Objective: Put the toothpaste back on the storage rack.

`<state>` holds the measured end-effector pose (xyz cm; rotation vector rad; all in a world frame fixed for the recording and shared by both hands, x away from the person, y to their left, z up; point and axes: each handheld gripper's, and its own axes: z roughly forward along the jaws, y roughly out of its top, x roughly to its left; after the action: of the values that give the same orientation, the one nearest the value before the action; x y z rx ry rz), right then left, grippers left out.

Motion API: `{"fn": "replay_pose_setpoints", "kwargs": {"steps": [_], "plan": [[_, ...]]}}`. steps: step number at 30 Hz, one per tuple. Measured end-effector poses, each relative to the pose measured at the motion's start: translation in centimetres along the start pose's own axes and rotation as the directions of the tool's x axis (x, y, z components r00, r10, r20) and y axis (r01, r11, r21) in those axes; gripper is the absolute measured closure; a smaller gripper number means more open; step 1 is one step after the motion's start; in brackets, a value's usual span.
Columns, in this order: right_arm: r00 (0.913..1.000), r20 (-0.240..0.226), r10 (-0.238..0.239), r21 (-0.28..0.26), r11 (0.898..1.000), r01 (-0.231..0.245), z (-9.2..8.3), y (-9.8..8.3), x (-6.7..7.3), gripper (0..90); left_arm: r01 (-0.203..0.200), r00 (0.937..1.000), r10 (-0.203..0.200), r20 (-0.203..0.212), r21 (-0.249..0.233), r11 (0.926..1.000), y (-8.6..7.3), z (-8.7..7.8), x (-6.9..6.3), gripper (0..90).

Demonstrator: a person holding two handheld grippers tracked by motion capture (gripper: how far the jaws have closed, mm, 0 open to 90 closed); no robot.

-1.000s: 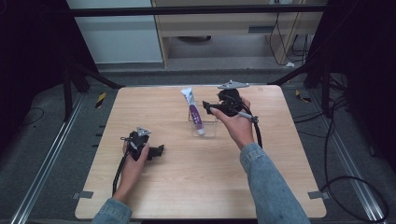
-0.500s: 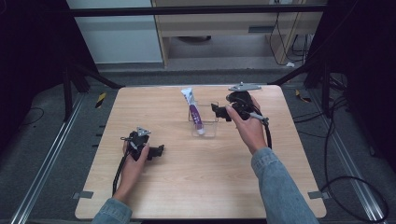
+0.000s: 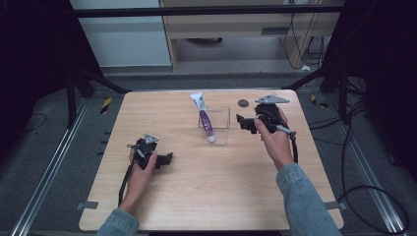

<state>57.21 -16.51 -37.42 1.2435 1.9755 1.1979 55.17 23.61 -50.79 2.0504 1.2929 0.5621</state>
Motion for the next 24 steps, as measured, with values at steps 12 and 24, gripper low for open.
{"fn": "replay_pose_setpoints", "kwargs": {"steps": [12, 24], "plan": [[0.9994, 0.034, -0.012, 0.0, 1.0, 0.012, -1.0, -1.6, -1.6, 10.5, 0.0, 1.0, 0.0, 0.0, 0.0, 1.0, 0.0, 0.0, 0.0, 0.0], [0.9974, 0.071, -0.014, 0.026, 1.0, 0.013, -1.9, -3.9, -3.8, 15.3, -0.001, 1.0, 0.001, -0.001, 0.001, 1.0, 0.0, 0.0, 0.0, 0.0]]}}
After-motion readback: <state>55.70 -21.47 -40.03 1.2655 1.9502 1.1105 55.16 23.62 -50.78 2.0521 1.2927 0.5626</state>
